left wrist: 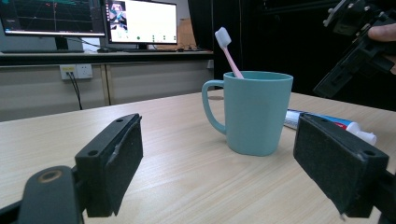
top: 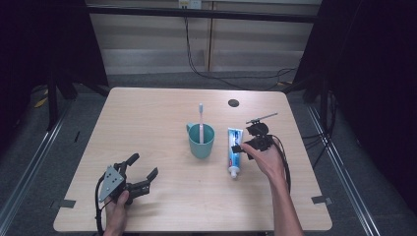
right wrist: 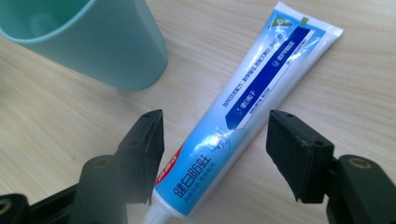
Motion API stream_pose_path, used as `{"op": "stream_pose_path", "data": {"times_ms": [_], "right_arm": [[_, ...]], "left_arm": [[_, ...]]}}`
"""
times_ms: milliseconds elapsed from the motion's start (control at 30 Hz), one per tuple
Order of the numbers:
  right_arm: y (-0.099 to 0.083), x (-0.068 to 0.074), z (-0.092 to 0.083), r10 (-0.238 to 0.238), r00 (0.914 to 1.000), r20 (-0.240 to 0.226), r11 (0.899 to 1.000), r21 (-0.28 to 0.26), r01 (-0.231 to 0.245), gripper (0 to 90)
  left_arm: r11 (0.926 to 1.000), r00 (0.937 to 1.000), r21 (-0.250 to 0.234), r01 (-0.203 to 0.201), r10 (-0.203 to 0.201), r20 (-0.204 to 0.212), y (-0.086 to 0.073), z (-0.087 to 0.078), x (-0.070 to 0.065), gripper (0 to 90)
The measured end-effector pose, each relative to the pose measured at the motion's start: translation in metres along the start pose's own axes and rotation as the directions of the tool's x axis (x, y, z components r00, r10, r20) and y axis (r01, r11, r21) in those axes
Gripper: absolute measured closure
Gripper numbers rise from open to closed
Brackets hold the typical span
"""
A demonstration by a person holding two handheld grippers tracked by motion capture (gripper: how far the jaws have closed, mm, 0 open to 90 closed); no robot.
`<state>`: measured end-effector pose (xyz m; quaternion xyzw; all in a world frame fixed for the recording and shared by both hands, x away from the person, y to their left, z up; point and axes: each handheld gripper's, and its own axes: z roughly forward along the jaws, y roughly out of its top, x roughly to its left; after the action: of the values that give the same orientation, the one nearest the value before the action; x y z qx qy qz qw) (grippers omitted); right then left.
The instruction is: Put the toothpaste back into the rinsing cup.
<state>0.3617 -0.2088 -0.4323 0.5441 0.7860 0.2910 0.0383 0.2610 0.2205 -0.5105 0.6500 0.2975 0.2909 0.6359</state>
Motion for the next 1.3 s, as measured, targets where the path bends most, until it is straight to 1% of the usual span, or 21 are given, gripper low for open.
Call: {"op": "stream_pose_path", "data": {"times_ms": [67, 100, 200, 233, 267, 333, 400, 533, 600, 667, 733, 767, 833, 1000, 1100, 1167, 1300], "right_arm": [[0.004, -0.001, 0.006, 0.004, 0.9999, 0.014, 0.999, 0.037, -0.005, 41.2], [0.004, -0.001, 0.006, 0.004, 0.9999, 0.014, 0.999, 0.037, -0.005, 41.2], [0.007, -0.004, 0.013, 0.005, 0.9992, 0.040, 0.997, 0.083, -0.009, 42.7], [0.008, -0.006, 0.015, 0.007, 0.9993, 0.035, 0.996, 0.093, -0.011, 42.9], [0.009, -0.007, 0.016, 0.019, 0.9992, 0.036, 0.994, 0.106, -0.023, 43.1], [0.012, -0.006, 0.019, 0.013, 0.9991, 0.040, 0.992, 0.126, -0.018, 43.1], [0.014, -0.005, 0.023, 0.017, 0.9990, 0.040, 0.989, 0.145, -0.023, 42.8], [0.018, -0.005, 0.035, 0.022, 0.9982, 0.055, 0.981, 0.191, -0.032, 42.8], [0.018, -0.006, 0.036, 0.022, 0.9979, 0.061, 0.980, 0.195, -0.033, 42.6], [0.019, -0.007, 0.038, 0.033, 0.9975, 0.063, 0.979, 0.197, -0.045, 41.4], [0.019, -0.009, 0.040, 0.047, 0.9968, 0.065, 0.977, 0.206, -0.059, 36.6], [0.020, -0.009, 0.041, 0.050, 0.9963, 0.070, 0.974, 0.216, -0.064, 35.9], [0.023, -0.007, 0.044, 0.045, 0.9963, 0.073, 0.973, 0.221, -0.060, 37.0], [0.028, -0.006, 0.050, 0.044, 0.9928, 0.111, 0.968, 0.241, -0.070, 36.4], [0.029, -0.006, 0.050, 0.035, 0.9931, 0.112, 0.968, 0.242, -0.062, 36.9], [0.029, -0.010, 0.051, 0.057, 0.9925, 0.108, 0.969, 0.235, -0.081, 36.5], [0.030, -0.009, 0.053, 0.053, 0.9920, 0.115, 0.966, 0.245, -0.080, 37.0]], "left_arm": [[1.0000, 1.0000, 0.001, 0.000, 0.000, 0.000, 0.000, 0.000, 0.000, 15.9], [1.0000, 1.0000, -0.002, 0.002, -0.002, 0.006, 0.000, 0.000, 0.000, 15.9], [1.0000, 1.0000, -0.002, 0.001, -0.001, 0.008, 0.000, 0.000, 0.000, 15.9], [1.0000, 1.0000, -0.002, 0.001, -0.001, 0.008, 0.000, 0.000, 0.000, 15.9], [1.0000, 1.0000, -0.001, 0.001, -0.001, 0.008, 0.000, 0.000, 0.000, 15.8], [1.0000, 1.0000, -0.001, 0.001, -0.001, 0.008, 0.000, 0.000, 0.000, 15.9], [1.0000, 1.0000, -0.001, 0.001, -0.001, 0.008, 0.000, 0.000, 0.000, 15.9], [1.0000, 1.0000, -0.001, 0.001, -0.001, 0.008, 0.000, 0.000, 0.000, 15.9], [1.0000, 1.0000, -0.001, 0.001, -0.001, 0.008, 0.000, 0.000, 0.000, 15.9], [1.0000, 1.0000, -0.001, 0.001, -0.001, 0.008, 0.000, 0.000, 0.000, 15.9], [1.0000, 1.0000, -0.001, 0.001, -0.001, 0.008, 0.000, 0.000, 0.000, 15.9], [1.0000, 1.0000, -0.001, 0.002, -0.002, 0.008, 0.000, 0.000, 0.000, 15.9], [1.0000, 1.0000, -0.002, 0.002, -0.002, 0.008, 0.000, 0.000, 0.000, 15.9], [1.0000, 0.9999, -0.002, 0.002, -0.002, 0.010, 0.000, 0.000, 0.000, 15.9], [1.0000, 0.9999, -0.003, 0.002, -0.002, 0.011, 0.000, 0.000, 0.000, 15.9], [1.0000, 0.9999, -0.003, 0.002, -0.002, 0.012, 0.000, 0.000, 0.000, 15.9], [1.0000, 0.9999, -0.002, 0.002, -0.002, 0.013, 0.000, 0.000, 0.000, 15.8]]}}
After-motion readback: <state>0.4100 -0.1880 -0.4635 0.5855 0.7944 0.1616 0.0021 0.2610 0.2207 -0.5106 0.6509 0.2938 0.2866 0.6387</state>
